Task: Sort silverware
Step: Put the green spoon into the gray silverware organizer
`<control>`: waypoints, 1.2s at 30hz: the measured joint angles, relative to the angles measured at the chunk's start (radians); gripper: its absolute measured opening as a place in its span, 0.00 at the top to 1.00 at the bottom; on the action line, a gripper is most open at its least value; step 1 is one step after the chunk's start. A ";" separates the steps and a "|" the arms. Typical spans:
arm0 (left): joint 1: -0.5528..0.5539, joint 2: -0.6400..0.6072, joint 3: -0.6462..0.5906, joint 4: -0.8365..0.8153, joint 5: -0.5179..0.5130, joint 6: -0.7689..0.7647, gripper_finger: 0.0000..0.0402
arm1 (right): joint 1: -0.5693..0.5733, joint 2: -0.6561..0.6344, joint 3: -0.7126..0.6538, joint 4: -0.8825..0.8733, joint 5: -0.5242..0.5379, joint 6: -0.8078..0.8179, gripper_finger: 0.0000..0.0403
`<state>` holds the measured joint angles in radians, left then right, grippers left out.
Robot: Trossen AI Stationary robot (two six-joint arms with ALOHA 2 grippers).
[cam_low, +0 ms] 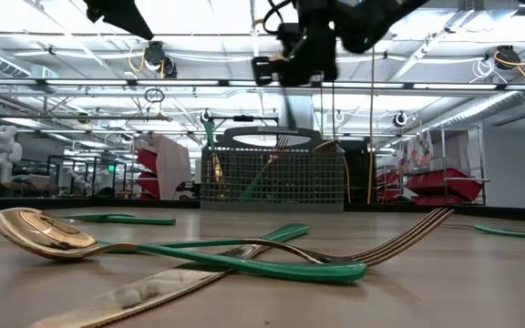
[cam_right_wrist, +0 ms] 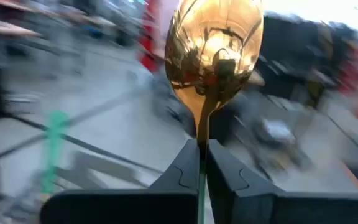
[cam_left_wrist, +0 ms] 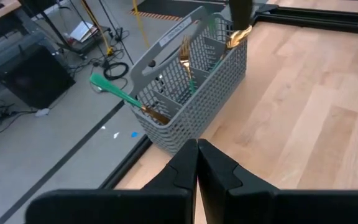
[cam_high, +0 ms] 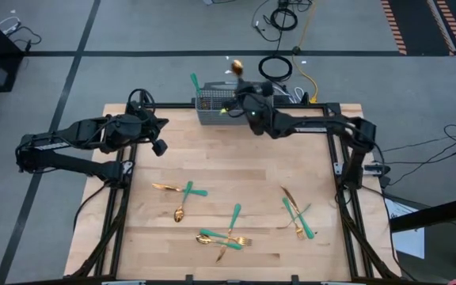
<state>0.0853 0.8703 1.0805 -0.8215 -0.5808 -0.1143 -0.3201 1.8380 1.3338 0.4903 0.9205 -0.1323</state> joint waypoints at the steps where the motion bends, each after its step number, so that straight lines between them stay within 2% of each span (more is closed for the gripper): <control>1: 0.000 0.000 0.000 0.000 0.000 0.000 0.96 | -0.007 0.018 0.000 0.076 -0.039 -0.053 1.00; 3: 0.000 0.000 0.000 -0.002 0.000 0.000 0.96 | -0.018 0.048 0.000 0.166 -0.039 -0.094 1.00; 5: 0.000 0.000 0.000 -0.003 0.000 0.000 0.96 | -0.032 0.066 0.000 0.164 -0.033 -0.089 1.00; 9: 0.000 0.000 0.000 -0.004 0.000 0.018 0.96 | -0.069 0.076 -0.047 0.232 -0.203 -0.042 1.00; 10: 0.000 0.000 0.000 -0.004 -0.001 0.027 0.96 | -0.075 0.073 -0.068 0.274 -0.212 -0.036 1.00; 18: 0.000 0.000 0.000 -0.004 -0.001 0.043 0.96 | -0.080 0.051 -0.355 0.747 -0.213 0.034 1.00; 21: 0.000 0.000 0.000 -0.004 -0.003 0.043 0.96 | -0.077 0.053 -0.432 0.848 -0.214 0.067 1.00; 25: 0.000 0.000 0.000 0.000 -0.025 0.043 0.96 | -0.074 0.049 -0.464 0.847 -0.216 0.129 1.00; 36: 0.000 0.045 0.000 0.001 -0.051 0.044 0.96 | -0.061 0.048 -0.466 0.590 -0.213 0.218 1.00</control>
<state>0.0853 0.9152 1.0802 -0.8207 -0.6319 -0.0704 -0.3809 1.8858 0.8680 1.0808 0.7079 0.0852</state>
